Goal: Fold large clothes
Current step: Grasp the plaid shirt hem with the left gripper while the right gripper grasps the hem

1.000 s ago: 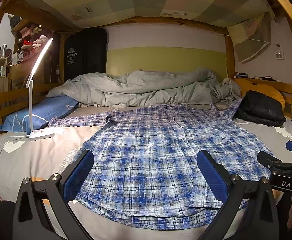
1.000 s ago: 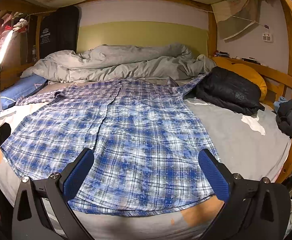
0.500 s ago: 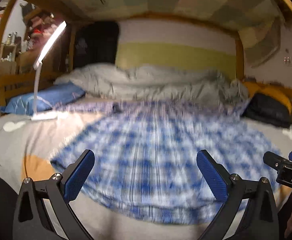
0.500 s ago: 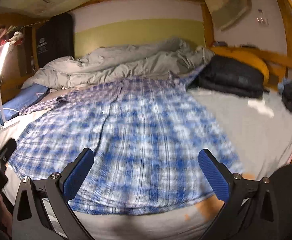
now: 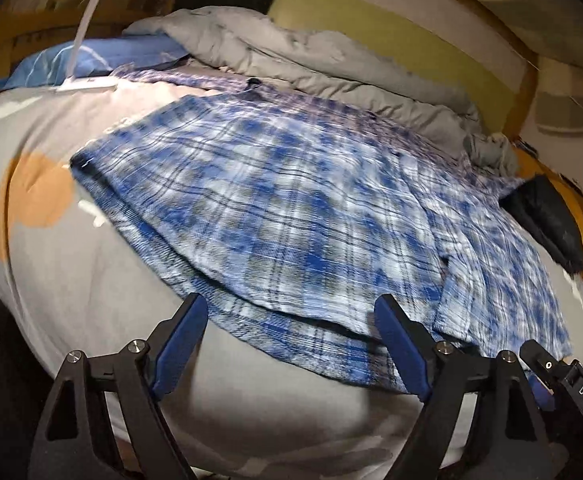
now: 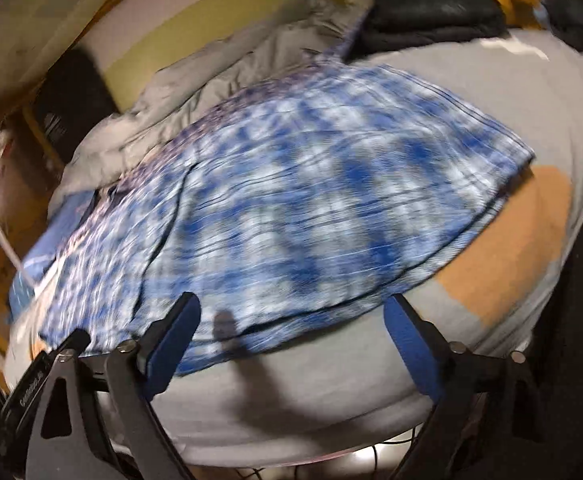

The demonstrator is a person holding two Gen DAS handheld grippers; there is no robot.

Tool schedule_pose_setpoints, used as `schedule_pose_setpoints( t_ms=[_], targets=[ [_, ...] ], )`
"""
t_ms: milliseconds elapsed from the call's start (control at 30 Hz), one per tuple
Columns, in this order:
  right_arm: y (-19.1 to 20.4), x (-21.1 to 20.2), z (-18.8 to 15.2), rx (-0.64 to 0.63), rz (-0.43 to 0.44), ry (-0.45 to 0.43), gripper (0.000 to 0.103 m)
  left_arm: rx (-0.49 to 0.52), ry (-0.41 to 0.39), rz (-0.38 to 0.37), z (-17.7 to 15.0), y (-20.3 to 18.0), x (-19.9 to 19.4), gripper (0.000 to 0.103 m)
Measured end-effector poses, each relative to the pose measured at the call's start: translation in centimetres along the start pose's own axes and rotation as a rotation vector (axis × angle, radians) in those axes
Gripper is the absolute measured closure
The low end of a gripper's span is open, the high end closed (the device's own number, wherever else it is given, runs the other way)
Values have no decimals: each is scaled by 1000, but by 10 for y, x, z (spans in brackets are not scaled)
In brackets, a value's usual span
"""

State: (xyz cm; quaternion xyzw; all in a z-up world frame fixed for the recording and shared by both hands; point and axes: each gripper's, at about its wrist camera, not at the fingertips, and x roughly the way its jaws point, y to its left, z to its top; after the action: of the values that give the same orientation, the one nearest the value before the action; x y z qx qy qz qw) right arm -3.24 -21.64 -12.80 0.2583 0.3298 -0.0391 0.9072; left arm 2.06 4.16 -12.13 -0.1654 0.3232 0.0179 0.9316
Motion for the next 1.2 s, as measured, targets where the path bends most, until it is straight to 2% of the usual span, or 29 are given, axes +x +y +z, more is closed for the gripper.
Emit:
schedule_pose_setpoints(
  t_ms=[67, 133, 167, 367, 467, 533, 733, 800, 833, 867, 900, 967, 1033, 1133, 1200],
  targets=[
    [-4, -1, 1, 9, -8, -11, 14, -21, 7, 3, -3, 2, 0, 17],
    [-6, -1, 0, 12, -3, -12, 14, -56, 21, 13, -6, 6, -3, 29],
    [-5, 0, 0, 10, -7, -5, 15, -83, 23, 6, -9, 11, -6, 32],
    [-5, 0, 2, 16, -10, 7, 22, -140, 42, -38, -4, 20, -3, 32],
    [-6, -2, 2, 32, 8, 17, 28, -126, 39, -43, 0, 18, 0, 32],
    [-10, -5, 1, 54, 20, 25, 36, -128, 37, -46, 2, 18, 2, 33],
    [-21, -7, 0, 108, 60, 27, 40, -94, 15, -28, 3, 12, 5, 34],
    [-21, -6, 1, 111, 57, 24, 42, -88, 7, -15, 5, 11, 5, 40],
    [-20, -5, 2, 105, 48, 20, 44, -86, 2, -8, 5, 12, 6, 48],
    [-19, -3, 4, 94, 37, 16, 46, -77, -8, 8, 7, 12, 6, 61],
    [-17, -2, 6, 82, 24, 9, 53, -62, -18, 23, 9, 11, 7, 68],
    [-14, 1, 13, 51, -18, -12, 71, -59, -21, 27, 14, 12, 10, 92],
    [-12, 4, 23, 29, -39, -9, 95, -87, -24, -2, 22, 15, 8, 97],
    [-10, -2, 40, 19, -5, -17, 97, -66, -67, -25, 40, 8, -6, 98],
    [1, -8, 60, -32, -3, -43, 97, -22, -94, -27, 57, -4, -14, 98]
  ],
)
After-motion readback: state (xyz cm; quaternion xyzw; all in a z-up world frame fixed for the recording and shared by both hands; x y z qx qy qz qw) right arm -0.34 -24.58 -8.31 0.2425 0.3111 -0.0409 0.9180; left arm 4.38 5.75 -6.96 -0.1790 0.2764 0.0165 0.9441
